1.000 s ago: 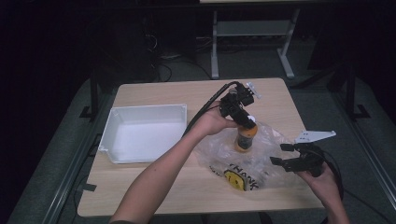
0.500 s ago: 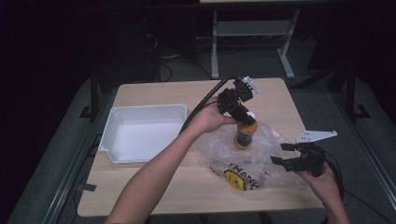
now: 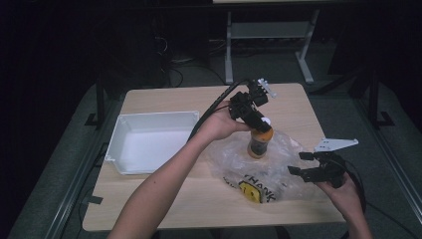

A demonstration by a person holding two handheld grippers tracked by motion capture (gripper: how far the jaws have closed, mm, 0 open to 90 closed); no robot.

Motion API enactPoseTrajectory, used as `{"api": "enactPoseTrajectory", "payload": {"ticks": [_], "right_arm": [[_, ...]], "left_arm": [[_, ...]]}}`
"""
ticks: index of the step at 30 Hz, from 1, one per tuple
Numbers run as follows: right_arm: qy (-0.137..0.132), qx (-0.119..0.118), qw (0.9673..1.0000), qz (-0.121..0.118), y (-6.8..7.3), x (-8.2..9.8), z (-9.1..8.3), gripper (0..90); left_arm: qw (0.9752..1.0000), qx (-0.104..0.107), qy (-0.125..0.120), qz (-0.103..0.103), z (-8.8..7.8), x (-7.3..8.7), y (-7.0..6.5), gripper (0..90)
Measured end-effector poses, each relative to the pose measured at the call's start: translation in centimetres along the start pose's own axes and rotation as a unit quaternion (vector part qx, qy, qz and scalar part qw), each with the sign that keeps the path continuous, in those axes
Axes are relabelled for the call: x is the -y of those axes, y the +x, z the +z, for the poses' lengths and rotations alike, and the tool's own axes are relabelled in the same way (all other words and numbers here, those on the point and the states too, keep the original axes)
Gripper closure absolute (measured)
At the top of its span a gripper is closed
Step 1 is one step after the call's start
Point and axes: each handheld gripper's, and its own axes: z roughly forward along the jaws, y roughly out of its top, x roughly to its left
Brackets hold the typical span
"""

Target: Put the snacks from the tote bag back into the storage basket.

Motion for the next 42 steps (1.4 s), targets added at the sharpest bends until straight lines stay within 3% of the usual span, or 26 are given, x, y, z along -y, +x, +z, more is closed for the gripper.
{"api": "enactPoseTrajectory", "payload": {"ticks": [18, 42], "right_arm": [[-0.006, 0.009, 0.9999, 0.001, 0.0, 0.1, -0.3, 26.0], [-0.011, 0.016, 0.9998, 0.001, 0.1, -0.2, -0.2, 24.2]], "left_arm": [[0.9998, -0.021, 0.001, 0.007, -2.9, 0.7, 0.0, 58.7], [0.9987, -0.046, 0.001, -0.020, -7.2, 3.4, 1.2, 58.7]]}}
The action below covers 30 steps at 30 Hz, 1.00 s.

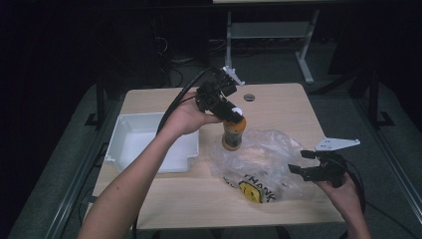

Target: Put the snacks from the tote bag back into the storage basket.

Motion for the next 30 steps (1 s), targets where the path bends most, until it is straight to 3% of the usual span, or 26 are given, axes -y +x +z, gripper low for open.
{"api": "enactPoseTrajectory", "payload": {"ticks": [24, 25, 30], "right_arm": [[0.005, 0.008, 0.9999, 0.005, 0.1, -0.1, -0.1, 20.9], [0.005, 0.008, 0.9999, 0.005, 0.1, -0.1, -0.1, 20.8], [0.004, 0.009, 0.9999, 0.003, 0.1, -0.1, -0.1, 20.3]], "left_arm": [[0.9995, -0.025, -0.001, -0.021, -3.3, 1.8, 1.1, 58.7], [0.9995, -0.027, 0.003, -0.015, -3.5, 1.9, 1.2, 58.7], [0.9990, -0.029, 0.004, -0.034, -3.9, 2.5, 1.6, 58.7]]}}
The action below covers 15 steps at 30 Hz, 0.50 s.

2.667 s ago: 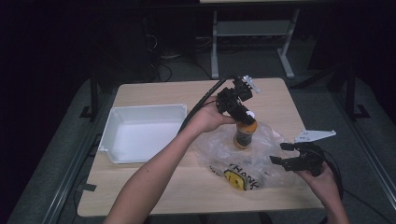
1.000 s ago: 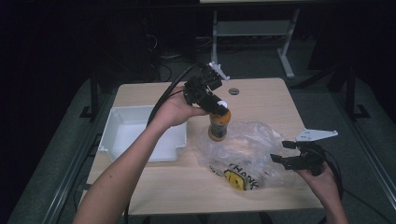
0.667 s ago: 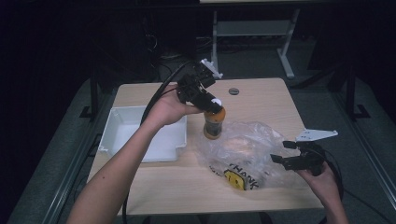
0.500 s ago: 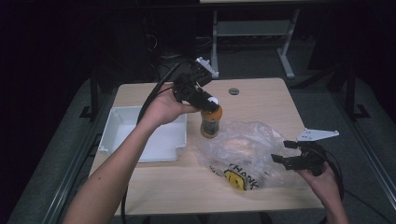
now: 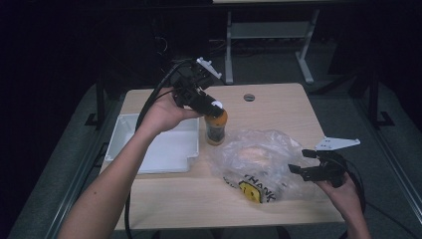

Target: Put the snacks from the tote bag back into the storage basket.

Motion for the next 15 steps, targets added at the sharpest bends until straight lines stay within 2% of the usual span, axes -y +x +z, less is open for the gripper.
{"api": "enactPoseTrajectory", "payload": {"ticks": [15], "right_arm": [[0.000, -0.002, 1.0000, -0.003, 0.2, -0.2, 0.3, 20.6]], "left_arm": [[0.9996, -0.018, 0.004, -0.019, -1.5, 1.9, 1.4, 58.7]]}}
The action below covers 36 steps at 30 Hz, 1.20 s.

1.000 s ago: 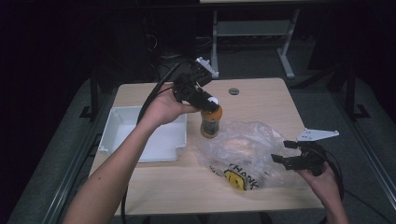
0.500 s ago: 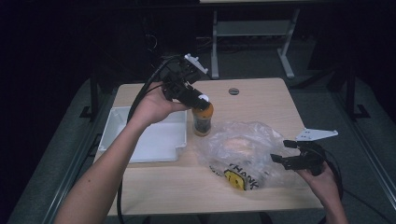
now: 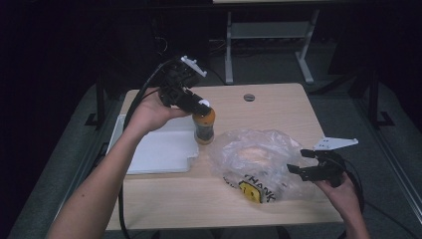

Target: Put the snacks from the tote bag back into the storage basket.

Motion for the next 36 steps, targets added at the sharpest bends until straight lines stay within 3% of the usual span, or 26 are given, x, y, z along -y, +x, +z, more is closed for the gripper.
{"api": "enactPoseTrajectory", "payload": {"ticks": [18, 36], "right_arm": [[0.001, 0.002, 1.0000, 0.000, 0.2, -0.1, 0.0, 20.6], [-0.001, 0.003, 1.0000, 0.000, 0.2, -0.2, 0.0, 20.7]], "left_arm": [[0.9996, -0.014, 0.000, -0.024, -1.4, 2.6, 1.2, 58.7], [0.9987, -0.019, 0.008, -0.046, -1.1, 5.5, 2.2, 58.7]]}}
